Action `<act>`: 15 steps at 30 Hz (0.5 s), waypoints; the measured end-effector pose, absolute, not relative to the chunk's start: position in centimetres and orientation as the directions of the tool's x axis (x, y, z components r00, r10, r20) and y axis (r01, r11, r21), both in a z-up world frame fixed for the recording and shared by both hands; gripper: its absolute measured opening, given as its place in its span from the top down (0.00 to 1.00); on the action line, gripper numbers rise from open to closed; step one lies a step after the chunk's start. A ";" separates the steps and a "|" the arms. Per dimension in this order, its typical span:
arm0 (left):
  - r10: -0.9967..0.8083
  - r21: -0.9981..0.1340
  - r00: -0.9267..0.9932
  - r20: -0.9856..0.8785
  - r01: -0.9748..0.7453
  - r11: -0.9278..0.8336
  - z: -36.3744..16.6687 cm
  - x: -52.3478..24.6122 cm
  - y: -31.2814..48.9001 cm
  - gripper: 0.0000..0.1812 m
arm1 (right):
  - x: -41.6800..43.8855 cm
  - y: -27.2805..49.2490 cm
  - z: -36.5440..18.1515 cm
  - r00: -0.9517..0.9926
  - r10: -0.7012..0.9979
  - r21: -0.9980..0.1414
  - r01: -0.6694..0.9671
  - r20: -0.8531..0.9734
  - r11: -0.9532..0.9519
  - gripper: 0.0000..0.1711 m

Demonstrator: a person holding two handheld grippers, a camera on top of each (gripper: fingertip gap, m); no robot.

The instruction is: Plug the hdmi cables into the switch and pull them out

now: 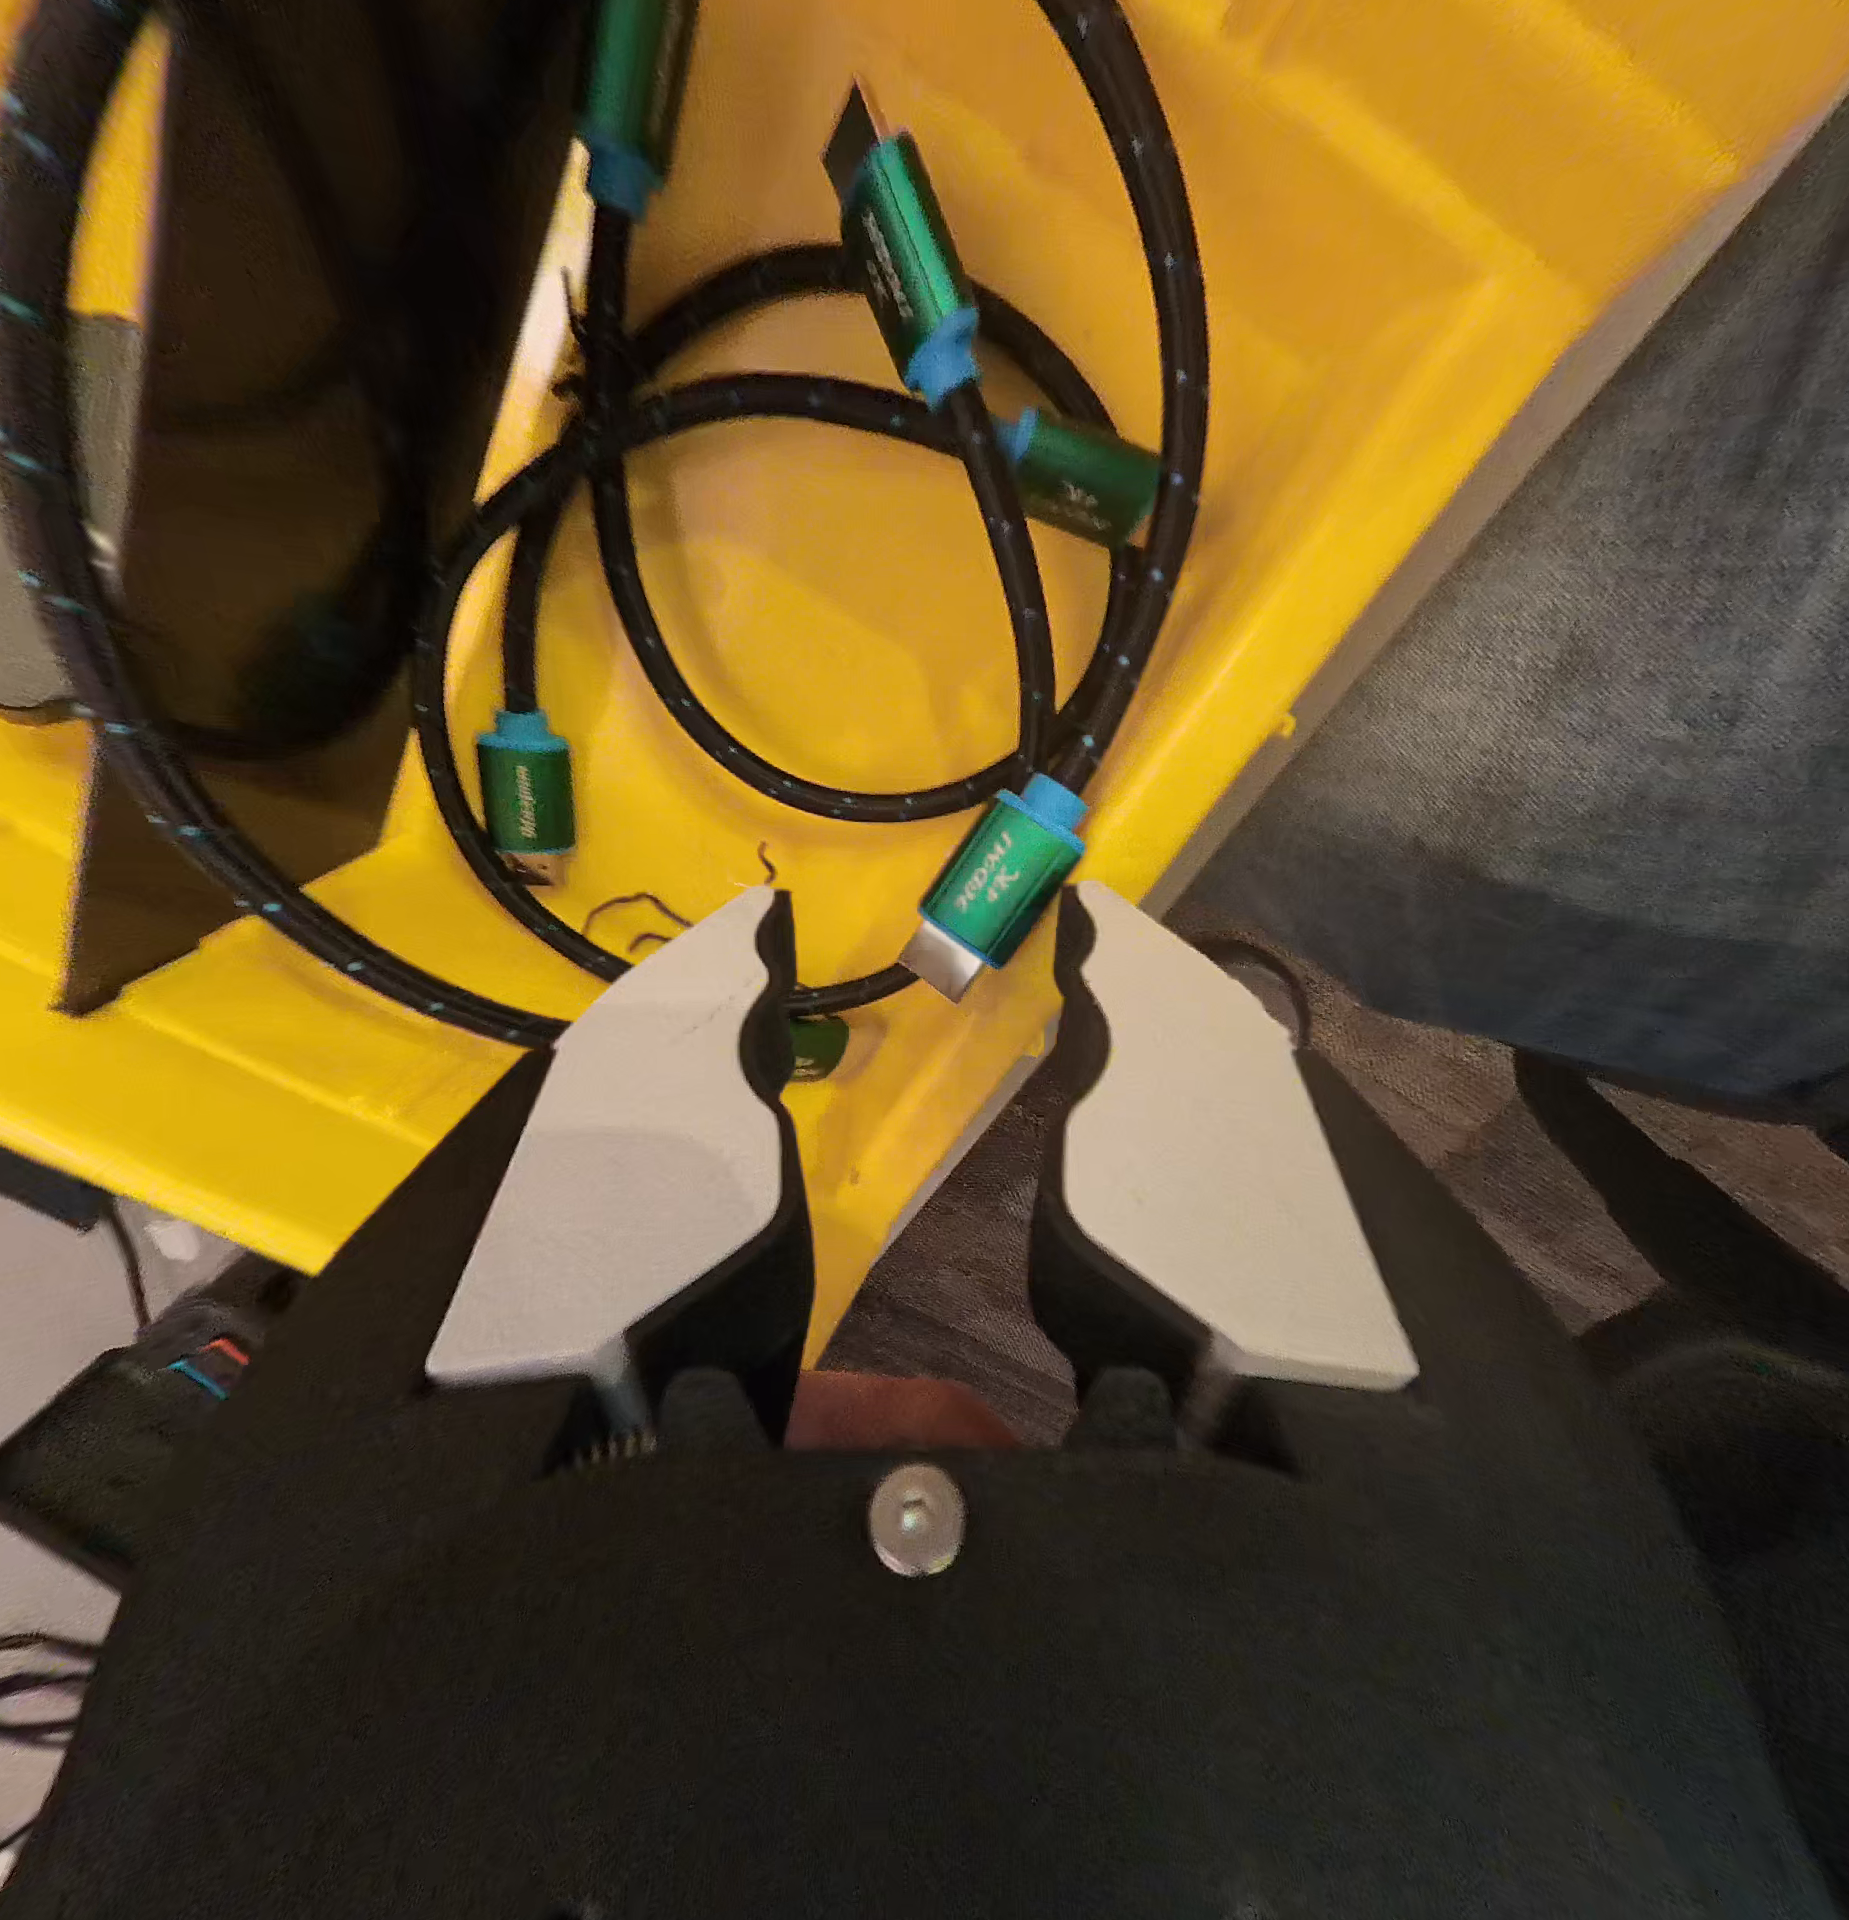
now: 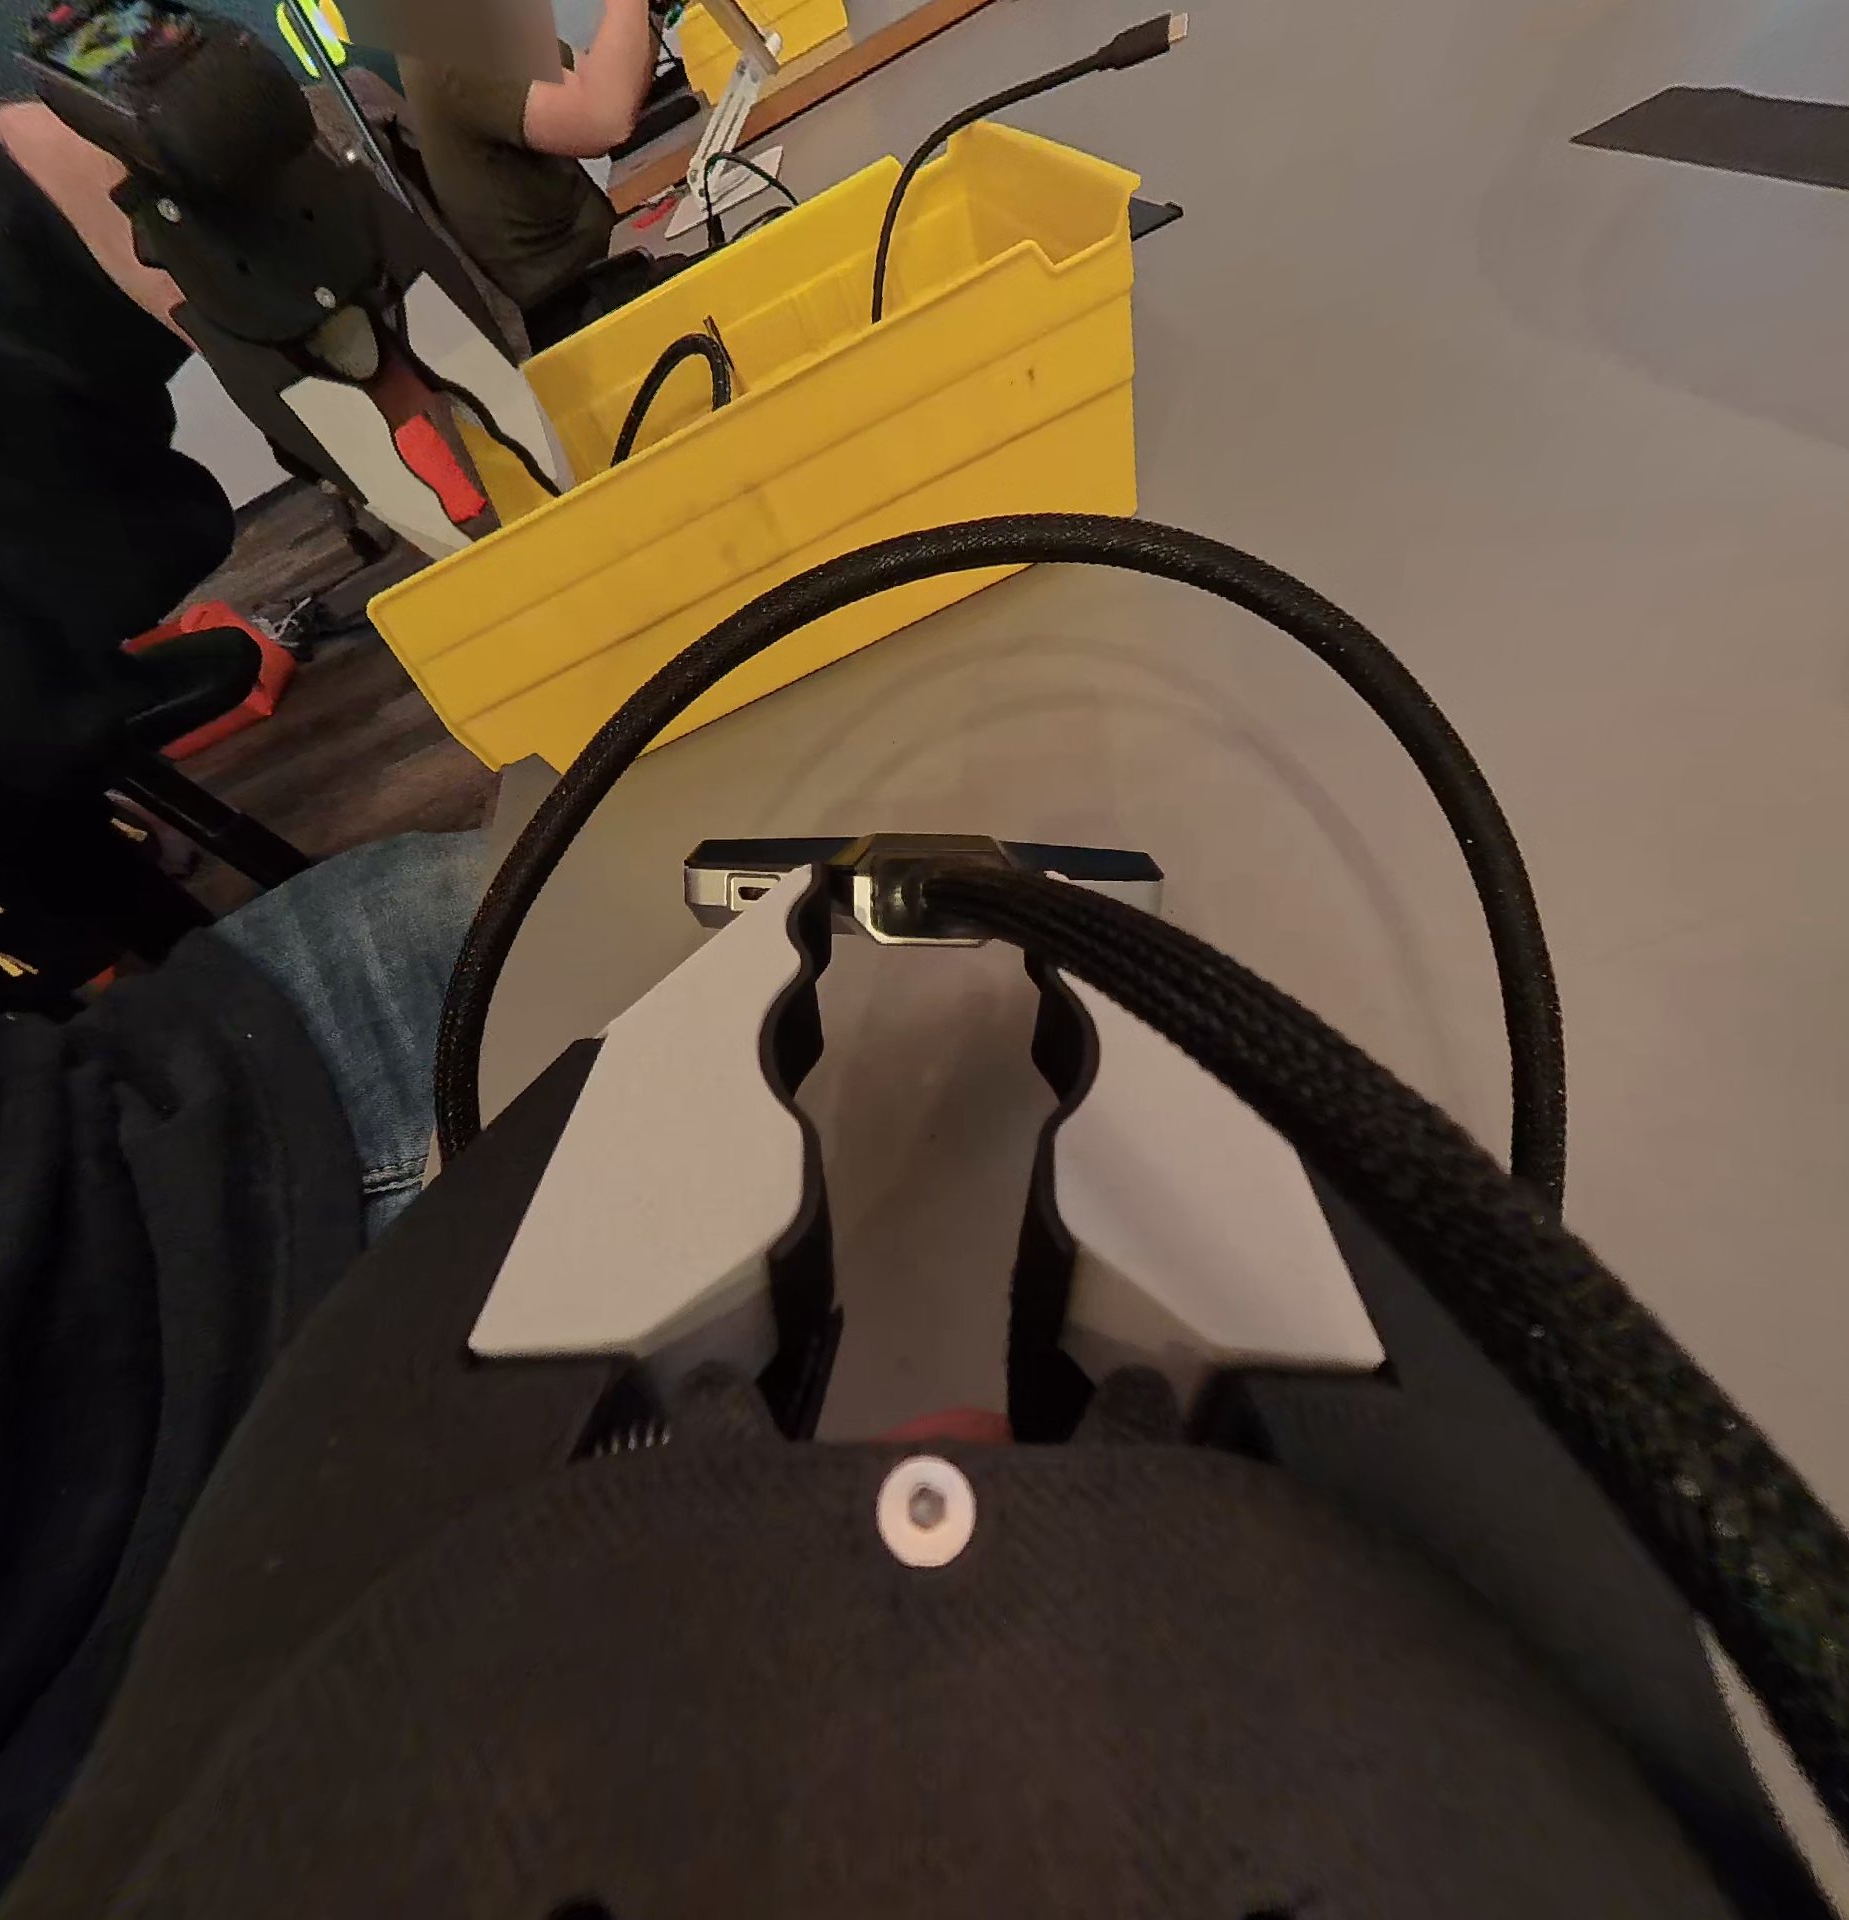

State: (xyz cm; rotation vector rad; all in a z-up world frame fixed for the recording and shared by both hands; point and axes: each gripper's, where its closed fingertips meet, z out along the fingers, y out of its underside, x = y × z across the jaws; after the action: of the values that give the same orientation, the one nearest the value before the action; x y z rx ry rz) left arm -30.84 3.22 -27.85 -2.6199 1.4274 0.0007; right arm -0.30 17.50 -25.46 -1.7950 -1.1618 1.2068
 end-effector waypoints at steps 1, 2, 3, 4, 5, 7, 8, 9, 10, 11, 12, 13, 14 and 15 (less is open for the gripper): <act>-0.836 -0.131 0.545 -0.062 -0.835 -0.535 -28.1 -30.9 2.9 0.74 | -0.3 17.5 -25.5 0.173 0.925 -0.875 0.302 -0.339 -0.377 0.79; -0.834 -0.148 0.550 -0.045 -0.830 -0.538 -28.1 -30.7 2.8 0.74 | -0.4 17.5 -25.5 0.172 0.925 -0.875 0.302 -0.340 -0.378 0.79; -0.837 -0.152 0.546 -0.036 -0.831 -0.535 -28.1 -30.6 2.7 0.74 | -0.4 17.5 -25.5 0.172 0.925 -0.875 0.302 -0.340 -0.378 0.79; -0.836 -0.150 0.548 -0.030 -0.829 -0.539 -28.2 -30.6 2.7 0.76 | -0.4 17.5 -25.5 0.171 0.925 -0.875 0.302 -0.340 -0.378 0.79; -0.832 -0.153 0.554 -0.016 -0.824 -0.545 -28.2 -30.5 2.6 0.77 | -0.4 17.5 -25.5 0.171 0.924 -0.875 0.301 -0.341 -0.379 0.79; -0.836 -0.184 0.549 0.016 -0.820 -0.542 -28.2 -29.9 2.6 0.80 | -0.5 17.4 -25.4 0.169 0.923 -0.875 0.298 -0.345 -0.381 0.79; -0.834 -0.205 0.551 0.039 -0.812 -0.546 -28.3 -29.6 2.6 0.82 | -0.5 17.4 -25.4 0.168 0.923 -0.875 0.296 -0.347 -0.383 0.79; -0.828 -0.223 0.558 0.056 -0.802 -0.555 -28.3 -29.4 2.7 0.85 | -0.5 17.4 -25.4 0.169 0.923 -0.875 0.295 -0.347 -0.383 0.79; -0.823 -0.219 0.565 0.056 -0.797 -0.562 -28.6 -29.6 2.8 0.91 | -0.5 17.4 -25.4 0.169 0.923 -0.875 0.295 -0.347 -0.383 0.79; -0.818 -0.199 0.572 0.063 -0.796 -0.572 -29.1 -29.9 2.7 0.94 | -0.5 17.4 -25.4 0.168 0.922 -0.875 0.294 -0.348 -0.384 0.79; -0.810 -0.188 0.583 0.068 -0.789 -0.584 -29.5 -30.2 2.7 0.98 | -0.4 17.4 -25.4 0.169 0.922 -0.876 0.292 -0.348 -0.384 0.79; -0.805 -0.187 0.588 0.084 -0.784 -0.592 -29.8 -30.2 2.6 1.00 | -0.4 17.4 -25.3 0.169 0.922 -0.876 0.290 -0.349 -0.385 0.79; -0.802 -0.192 0.591 0.091 -0.780 -0.596 -29.9 -30.1 2.7 1.00 | -0.4 17.4 -25.3 0.169 0.922 -0.877 0.288 -0.350 -0.385 0.79; -0.802 -0.198 0.591 0.087 -0.778 -0.596 -29.8 -30.2 2.8 1.00 | -0.4 17.4 -25.2 0.169 0.921 -0.877 0.286 -0.350 -0.386 0.79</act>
State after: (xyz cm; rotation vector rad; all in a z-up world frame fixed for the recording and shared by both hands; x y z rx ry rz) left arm -30.17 2.81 -29.79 -2.6766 1.3366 -0.2525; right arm -0.40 17.45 -25.22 -1.7882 -1.1463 1.2284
